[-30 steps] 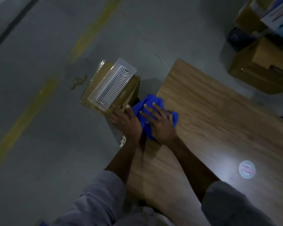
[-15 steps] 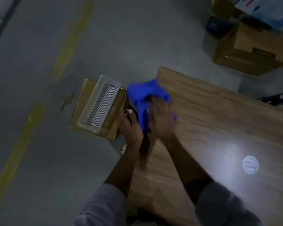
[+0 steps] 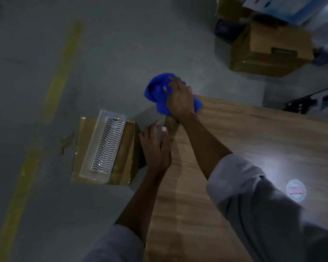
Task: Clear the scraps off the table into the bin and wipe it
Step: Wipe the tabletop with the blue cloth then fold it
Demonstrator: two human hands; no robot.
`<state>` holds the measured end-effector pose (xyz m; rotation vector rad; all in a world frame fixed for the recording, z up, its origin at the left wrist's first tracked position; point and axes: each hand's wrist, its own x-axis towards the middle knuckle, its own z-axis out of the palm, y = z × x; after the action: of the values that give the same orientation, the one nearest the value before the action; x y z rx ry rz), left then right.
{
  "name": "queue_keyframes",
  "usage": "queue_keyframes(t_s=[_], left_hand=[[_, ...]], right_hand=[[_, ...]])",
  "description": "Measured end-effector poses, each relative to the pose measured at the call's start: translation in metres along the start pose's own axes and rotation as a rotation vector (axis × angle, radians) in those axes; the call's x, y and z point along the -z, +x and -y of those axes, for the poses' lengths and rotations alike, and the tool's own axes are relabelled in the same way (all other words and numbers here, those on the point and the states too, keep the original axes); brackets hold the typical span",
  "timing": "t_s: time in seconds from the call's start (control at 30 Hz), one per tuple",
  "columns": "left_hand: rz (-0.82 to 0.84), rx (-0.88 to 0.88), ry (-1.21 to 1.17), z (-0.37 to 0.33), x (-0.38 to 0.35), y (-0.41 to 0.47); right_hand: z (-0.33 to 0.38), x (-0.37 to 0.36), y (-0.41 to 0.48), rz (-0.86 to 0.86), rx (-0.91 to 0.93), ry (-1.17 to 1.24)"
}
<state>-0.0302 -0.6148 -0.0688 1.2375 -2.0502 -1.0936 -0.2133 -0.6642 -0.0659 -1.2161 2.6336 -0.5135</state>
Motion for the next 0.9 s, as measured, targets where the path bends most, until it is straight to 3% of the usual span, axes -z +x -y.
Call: queue_keyframes(t_s=[0.07, 0.13, 0.27, 0.37, 0.47, 0.57, 0.67, 0.73, 0.77, 0.83, 0.9], left_hand=[[-0.019, -0.004, -0.066, -0.016, -0.001, 0.008], [-0.022, 0.057, -0.169, -0.026, -0.007, 0.016], [0.036, 0.023, -0.135, -0.031, -0.03, 0.035], [0.211, 0.019, -0.223, -0.04, -0.049, 0.042], [0.355, -0.119, -0.201, -0.042, -0.065, 0.039], [0.401, -0.386, 0.118, -0.038, -0.077, 0.035], [0.41, -0.396, 0.153, -0.037, -0.076, 0.033], [0.414, -0.362, 0.112, -0.039, -0.075, 0.034], [0.42, -0.332, 0.073, -0.04, -0.075, 0.033], [0.428, -0.27, -0.017, -0.045, -0.074, 0.031], [0.423, -0.21, -0.073, -0.046, -0.072, 0.031]], right_hand=[[0.002, 0.013, 0.0, -0.28, -0.159, 0.169], [0.003, 0.017, -0.017, -0.383, -0.173, 0.088], [-0.006, 0.001, -0.055, 0.028, -0.026, -0.093], [-0.034, 0.008, -0.054, 0.045, -0.055, -0.053], [-0.069, 0.024, -0.063, 0.01, -0.194, -0.071], [-0.117, 0.046, -0.083, -0.056, -0.34, -0.112], [-0.162, 0.076, -0.085, -0.155, -0.605, -0.1], [-0.169, 0.088, -0.08, -0.372, -0.838, 0.016], [-0.157, 0.09, -0.077, -0.511, -0.836, 0.041], [-0.121, 0.078, -0.077, -0.624, -0.531, 0.054], [-0.089, 0.049, -0.082, -0.431, -0.143, 0.047]])
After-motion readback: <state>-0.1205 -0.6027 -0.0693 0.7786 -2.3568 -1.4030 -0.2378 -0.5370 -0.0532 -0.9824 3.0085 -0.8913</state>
